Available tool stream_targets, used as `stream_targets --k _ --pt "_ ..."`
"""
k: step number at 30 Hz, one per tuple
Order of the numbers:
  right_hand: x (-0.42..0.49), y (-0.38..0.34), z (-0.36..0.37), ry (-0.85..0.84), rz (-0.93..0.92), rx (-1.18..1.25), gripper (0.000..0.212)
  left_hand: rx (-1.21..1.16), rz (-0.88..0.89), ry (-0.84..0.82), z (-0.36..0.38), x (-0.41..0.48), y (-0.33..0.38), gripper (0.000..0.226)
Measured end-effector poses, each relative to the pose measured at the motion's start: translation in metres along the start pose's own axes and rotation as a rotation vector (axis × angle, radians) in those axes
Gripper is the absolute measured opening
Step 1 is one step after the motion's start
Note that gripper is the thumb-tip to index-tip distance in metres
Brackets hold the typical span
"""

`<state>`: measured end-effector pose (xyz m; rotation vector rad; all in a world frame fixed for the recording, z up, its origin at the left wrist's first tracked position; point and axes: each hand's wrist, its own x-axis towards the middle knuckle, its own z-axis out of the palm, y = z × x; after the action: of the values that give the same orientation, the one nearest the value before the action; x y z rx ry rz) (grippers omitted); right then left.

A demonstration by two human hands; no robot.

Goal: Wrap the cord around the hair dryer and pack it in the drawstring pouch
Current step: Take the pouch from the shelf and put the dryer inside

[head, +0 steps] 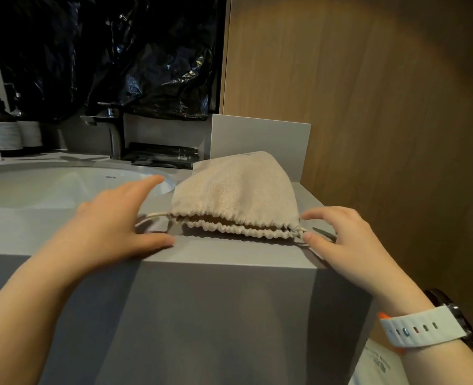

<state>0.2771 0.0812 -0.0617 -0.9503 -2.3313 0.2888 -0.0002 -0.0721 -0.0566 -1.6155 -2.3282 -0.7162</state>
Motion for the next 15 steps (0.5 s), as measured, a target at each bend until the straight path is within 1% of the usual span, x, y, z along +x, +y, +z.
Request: stream_targets --k 1,2,4,6,8,10,12,15 --pt "0.000 -0.005 0.002 0.001 -0.041 -0.009 0.022 -0.069 0.056 0.024 0.000 0.000 0.010 0.100" --pt "0.000 -0.008 0.005 -0.001 -0.070 -0.002 0.025 -0.138 0.102 0.047 0.002 0.000 0.020 0.098" --pt "-0.001 -0.011 0.009 0.004 -0.086 0.040 0.030 -0.230 0.143 0.080 0.012 0.002 0.033 0.084" --pt "-0.002 -0.009 0.010 0.035 -0.091 0.078 0.029 -0.282 0.092 0.097 0.022 0.005 0.036 0.071" --pt "-0.003 -0.005 0.007 0.056 -0.076 0.130 0.022 -0.320 0.006 0.144 0.025 0.007 0.032 0.049" --pt "-0.003 -0.003 0.004 0.038 -0.045 0.194 0.016 -0.325 -0.083 0.198 0.024 0.008 0.027 0.026" --pt "-0.003 -0.003 0.003 0.026 -0.024 0.232 0.010 -0.275 -0.127 0.206 0.021 0.007 0.025 0.025" --pt "-0.001 -0.003 0.003 0.023 -0.002 0.169 0.010 -0.222 -0.162 0.188 0.020 0.007 0.024 0.030"
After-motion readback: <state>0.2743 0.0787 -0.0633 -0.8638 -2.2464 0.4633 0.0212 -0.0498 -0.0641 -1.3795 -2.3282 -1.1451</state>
